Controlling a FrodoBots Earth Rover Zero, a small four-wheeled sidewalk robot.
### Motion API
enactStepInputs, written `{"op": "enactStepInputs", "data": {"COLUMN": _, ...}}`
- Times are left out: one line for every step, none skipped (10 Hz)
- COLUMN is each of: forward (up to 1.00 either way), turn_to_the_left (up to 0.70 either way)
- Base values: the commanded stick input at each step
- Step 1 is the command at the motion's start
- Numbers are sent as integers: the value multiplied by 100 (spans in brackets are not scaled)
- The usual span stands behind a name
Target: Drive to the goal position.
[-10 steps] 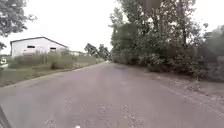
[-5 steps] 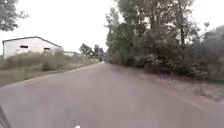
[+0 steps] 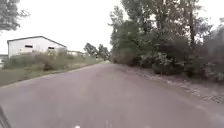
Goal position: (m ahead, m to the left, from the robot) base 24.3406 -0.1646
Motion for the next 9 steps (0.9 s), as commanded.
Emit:
{"op": "enactStepInputs", "data": {"forward": 100, "turn_to_the_left": -2}}
{"op": "enactStepInputs", "data": {"forward": 100, "turn_to_the_left": -2}}
{"op": "enactStepInputs", "data": {"forward": 100, "turn_to_the_left": -2}}
{"op": "enactStepInputs", "data": {"forward": 100, "turn_to_the_left": -2}}
{"op": "enactStepInputs", "data": {"forward": 100, "turn_to_the_left": -3}}
{"op": "enactStepInputs", "data": {"forward": 100, "turn_to_the_left": -7}}
{"op": "enactStepInputs", "data": {"forward": 100, "turn_to_the_left": -9}}
{"op": "enactStepInputs", "data": {"forward": 100, "turn_to_the_left": -9}}
{"op": "enactStepInputs", "data": {"forward": 100, "turn_to_the_left": -9}}
